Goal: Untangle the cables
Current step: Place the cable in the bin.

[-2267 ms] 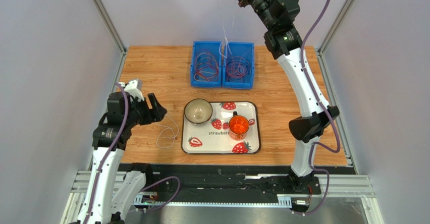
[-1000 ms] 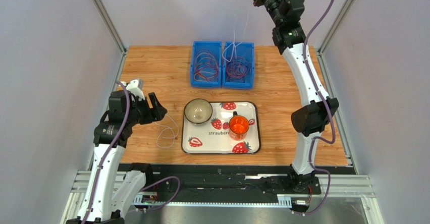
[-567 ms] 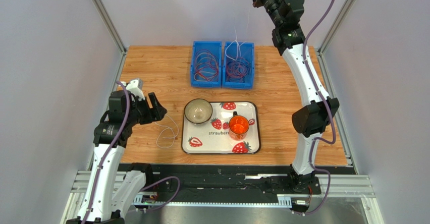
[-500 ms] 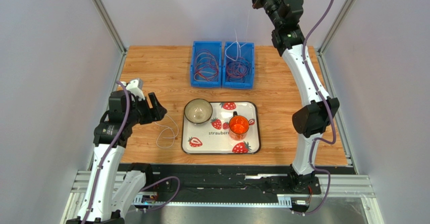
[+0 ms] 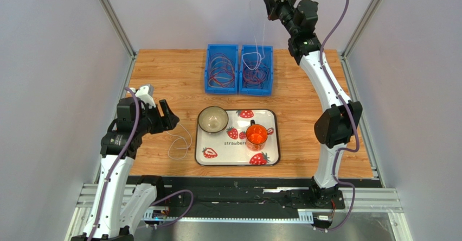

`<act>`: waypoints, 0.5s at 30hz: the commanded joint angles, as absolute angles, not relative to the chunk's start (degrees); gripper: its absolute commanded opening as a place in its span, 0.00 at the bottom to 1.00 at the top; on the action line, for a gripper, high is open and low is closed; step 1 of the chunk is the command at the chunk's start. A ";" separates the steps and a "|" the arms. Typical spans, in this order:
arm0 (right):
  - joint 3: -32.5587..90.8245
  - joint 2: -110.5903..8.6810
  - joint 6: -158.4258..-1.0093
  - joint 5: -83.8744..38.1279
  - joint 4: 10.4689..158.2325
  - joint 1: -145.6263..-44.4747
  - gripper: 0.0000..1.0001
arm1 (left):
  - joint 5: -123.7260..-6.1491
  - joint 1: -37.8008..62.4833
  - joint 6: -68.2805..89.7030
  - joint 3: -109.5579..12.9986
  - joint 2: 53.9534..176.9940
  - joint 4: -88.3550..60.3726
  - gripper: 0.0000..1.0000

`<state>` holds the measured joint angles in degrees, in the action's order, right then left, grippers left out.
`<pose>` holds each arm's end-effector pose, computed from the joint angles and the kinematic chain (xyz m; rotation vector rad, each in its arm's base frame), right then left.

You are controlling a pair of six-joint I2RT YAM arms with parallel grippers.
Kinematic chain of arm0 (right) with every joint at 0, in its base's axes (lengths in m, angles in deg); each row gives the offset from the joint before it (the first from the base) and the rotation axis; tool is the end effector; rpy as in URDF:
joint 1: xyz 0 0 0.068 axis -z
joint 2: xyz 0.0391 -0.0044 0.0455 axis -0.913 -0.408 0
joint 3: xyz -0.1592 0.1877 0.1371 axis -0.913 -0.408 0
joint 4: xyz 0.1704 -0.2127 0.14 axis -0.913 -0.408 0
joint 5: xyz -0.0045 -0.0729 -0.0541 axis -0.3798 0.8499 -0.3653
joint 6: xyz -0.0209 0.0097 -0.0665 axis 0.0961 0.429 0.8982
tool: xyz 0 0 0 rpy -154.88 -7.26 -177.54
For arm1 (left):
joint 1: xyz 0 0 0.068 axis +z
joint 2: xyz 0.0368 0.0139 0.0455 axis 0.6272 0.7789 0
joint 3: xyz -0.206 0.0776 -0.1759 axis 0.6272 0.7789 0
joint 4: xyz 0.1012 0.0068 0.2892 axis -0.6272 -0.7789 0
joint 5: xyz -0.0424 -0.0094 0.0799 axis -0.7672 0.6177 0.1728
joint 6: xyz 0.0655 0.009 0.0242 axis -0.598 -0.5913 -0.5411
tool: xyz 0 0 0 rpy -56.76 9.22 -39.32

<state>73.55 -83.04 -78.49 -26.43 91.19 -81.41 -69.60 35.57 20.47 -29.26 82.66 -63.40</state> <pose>0.5151 0.1544 0.4889 -0.2824 1.3300 0.4410 0.1986 -0.0243 0.3332 -0.2254 2.2252 -0.4856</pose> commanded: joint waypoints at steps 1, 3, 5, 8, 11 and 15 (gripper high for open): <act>72.77 -81.05 -79.67 -27.10 94.88 -81.04 0.00 | -69.51 35.50 20.14 -28.84 82.34 -61.62 0.76; 72.33 -81.41 -79.85 -27.01 94.97 -80.95 0.00 | -69.51 35.50 20.14 -28.84 82.26 -61.62 0.76; 71.45 -81.84 -80.02 -27.01 95.05 -81.04 0.00 | -69.51 35.50 20.14 -28.84 82.26 -61.62 0.76; 69.00 -81.94 -81.16 -26.48 96.36 -81.04 0.00 | -69.68 35.50 20.14 -28.76 82.17 -61.62 0.76; 64.62 -81.50 -83.00 -26.40 98.56 -80.95 0.00 | -69.68 35.59 20.05 -28.84 82.17 -61.62 0.76; 60.21 -81.67 -84.85 -26.57 100.50 -80.95 0.00 | -69.77 35.50 20.05 -28.84 82.08 -61.71 0.76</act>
<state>63.47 -83.04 -82.12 -26.67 95.95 -81.21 -69.63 35.57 20.45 -29.23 82.66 -63.40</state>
